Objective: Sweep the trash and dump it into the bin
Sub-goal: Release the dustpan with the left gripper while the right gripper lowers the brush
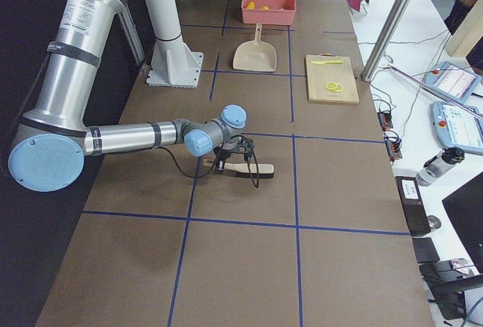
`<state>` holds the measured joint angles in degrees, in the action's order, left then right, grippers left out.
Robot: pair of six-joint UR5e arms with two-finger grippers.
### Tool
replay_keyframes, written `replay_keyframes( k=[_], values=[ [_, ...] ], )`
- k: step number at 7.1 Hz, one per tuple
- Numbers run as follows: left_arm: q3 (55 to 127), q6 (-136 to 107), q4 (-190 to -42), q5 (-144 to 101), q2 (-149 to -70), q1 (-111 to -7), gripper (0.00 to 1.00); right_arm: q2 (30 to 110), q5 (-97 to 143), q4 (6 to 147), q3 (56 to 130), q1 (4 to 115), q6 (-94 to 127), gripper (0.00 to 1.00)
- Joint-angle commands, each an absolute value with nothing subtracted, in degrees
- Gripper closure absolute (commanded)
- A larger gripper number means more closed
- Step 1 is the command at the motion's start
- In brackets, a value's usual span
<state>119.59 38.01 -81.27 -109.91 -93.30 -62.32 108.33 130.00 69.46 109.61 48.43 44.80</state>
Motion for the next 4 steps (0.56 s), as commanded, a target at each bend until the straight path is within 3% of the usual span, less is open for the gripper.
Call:
replay_keyframes(
  k=[1,3,4],
  values=[
    [115.4,40.7,-81.2,-110.0,-93.3,-67.7,0.00,109.2,130.4,69.4,114.3,52.6,44.8,0.00],
    [109.0,39.6,-80.7,-114.3,-93.3,-76.6,0.00,109.9,134.2,69.9,116.4,65.2,43.6,0.00],
    [102.5,35.5,-80.8,-125.0,-93.3,-82.6,0.00,109.9,136.6,70.5,115.6,70.3,39.2,0.00]
  ],
)
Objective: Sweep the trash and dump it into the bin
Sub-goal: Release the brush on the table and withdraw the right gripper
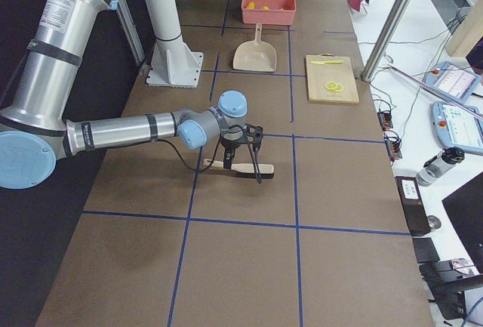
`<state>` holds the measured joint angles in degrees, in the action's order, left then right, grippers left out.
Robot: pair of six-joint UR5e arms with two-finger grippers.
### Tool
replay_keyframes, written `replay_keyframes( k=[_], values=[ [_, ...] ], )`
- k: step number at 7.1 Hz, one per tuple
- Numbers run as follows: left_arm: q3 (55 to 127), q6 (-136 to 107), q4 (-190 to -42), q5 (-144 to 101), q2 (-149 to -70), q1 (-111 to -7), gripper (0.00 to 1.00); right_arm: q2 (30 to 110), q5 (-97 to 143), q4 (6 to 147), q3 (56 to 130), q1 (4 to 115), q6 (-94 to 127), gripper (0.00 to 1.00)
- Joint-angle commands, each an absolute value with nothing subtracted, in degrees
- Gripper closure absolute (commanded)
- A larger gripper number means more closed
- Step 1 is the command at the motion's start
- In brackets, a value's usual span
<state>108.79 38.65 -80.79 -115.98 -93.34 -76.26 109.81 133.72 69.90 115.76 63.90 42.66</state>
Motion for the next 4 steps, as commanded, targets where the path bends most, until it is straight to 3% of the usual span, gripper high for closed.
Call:
replay_keyframes(
  k=[1,4],
  values=[
    [98.2,28.9,-80.9,-131.9,-93.4,-84.7,0.00,109.7,136.7,73.2,114.2,74.3,34.2,0.00],
    [96.9,9.1,-81.5,-132.0,-93.2,-89.4,0.00,104.9,136.0,93.4,112.8,85.1,11.4,0.00]
  ],
)
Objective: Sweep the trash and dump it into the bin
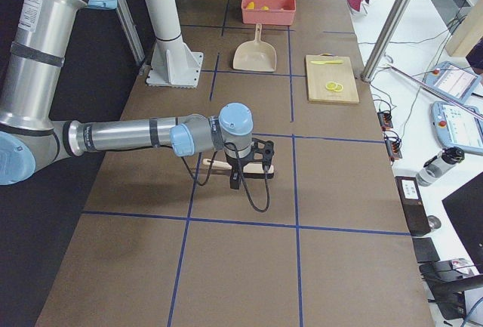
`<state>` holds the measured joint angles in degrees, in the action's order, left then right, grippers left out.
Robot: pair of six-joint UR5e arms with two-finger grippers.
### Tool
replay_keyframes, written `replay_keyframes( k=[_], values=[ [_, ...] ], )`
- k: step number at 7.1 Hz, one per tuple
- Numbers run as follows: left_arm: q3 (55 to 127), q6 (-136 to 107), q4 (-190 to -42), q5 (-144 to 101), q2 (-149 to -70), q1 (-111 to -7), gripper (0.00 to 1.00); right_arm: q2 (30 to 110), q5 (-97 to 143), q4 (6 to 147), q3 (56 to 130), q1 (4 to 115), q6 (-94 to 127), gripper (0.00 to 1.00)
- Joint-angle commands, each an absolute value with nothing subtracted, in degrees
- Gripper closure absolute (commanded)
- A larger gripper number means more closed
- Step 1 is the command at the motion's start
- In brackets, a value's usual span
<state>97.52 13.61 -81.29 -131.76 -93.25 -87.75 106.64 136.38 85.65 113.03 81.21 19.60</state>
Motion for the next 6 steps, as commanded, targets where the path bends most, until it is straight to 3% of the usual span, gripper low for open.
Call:
replay_keyframes(
  k=[1,6],
  values=[
    [96.9,9.0,-81.5,-132.4,-91.9,-91.2,0.00,104.8,135.7,95.8,112.8,86.7,7.5,0.00],
    [91.4,9.2,-81.0,-137.5,-91.1,-91.1,0.00,101.5,134.0,96.6,110.6,86.8,5.8,0.00]
  ],
)
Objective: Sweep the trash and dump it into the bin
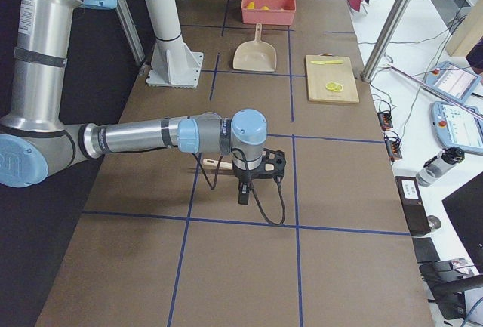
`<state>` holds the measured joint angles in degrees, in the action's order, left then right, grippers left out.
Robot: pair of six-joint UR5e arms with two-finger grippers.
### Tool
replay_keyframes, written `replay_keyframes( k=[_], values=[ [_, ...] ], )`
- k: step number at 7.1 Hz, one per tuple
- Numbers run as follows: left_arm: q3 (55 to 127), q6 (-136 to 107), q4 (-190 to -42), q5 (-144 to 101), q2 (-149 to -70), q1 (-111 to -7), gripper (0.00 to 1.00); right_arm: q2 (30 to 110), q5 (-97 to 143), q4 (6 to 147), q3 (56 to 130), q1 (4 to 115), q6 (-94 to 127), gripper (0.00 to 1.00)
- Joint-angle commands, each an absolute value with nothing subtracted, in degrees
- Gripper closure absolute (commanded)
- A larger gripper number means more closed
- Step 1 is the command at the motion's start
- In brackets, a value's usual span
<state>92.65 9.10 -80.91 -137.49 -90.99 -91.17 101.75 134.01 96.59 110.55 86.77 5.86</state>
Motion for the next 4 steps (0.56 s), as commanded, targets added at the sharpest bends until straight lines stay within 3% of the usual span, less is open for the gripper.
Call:
replay_keyframes(
  k=[1,4],
  values=[
    [91.4,9.2,-81.4,-137.3,-91.6,-91.1,0.00,101.5,134.0,96.6,110.5,86.7,5.8,0.00],
    [91.6,9.3,-81.4,-136.8,-91.8,-91.1,0.00,101.6,134.3,96.8,110.3,86.0,5.7,0.00]
  ],
)
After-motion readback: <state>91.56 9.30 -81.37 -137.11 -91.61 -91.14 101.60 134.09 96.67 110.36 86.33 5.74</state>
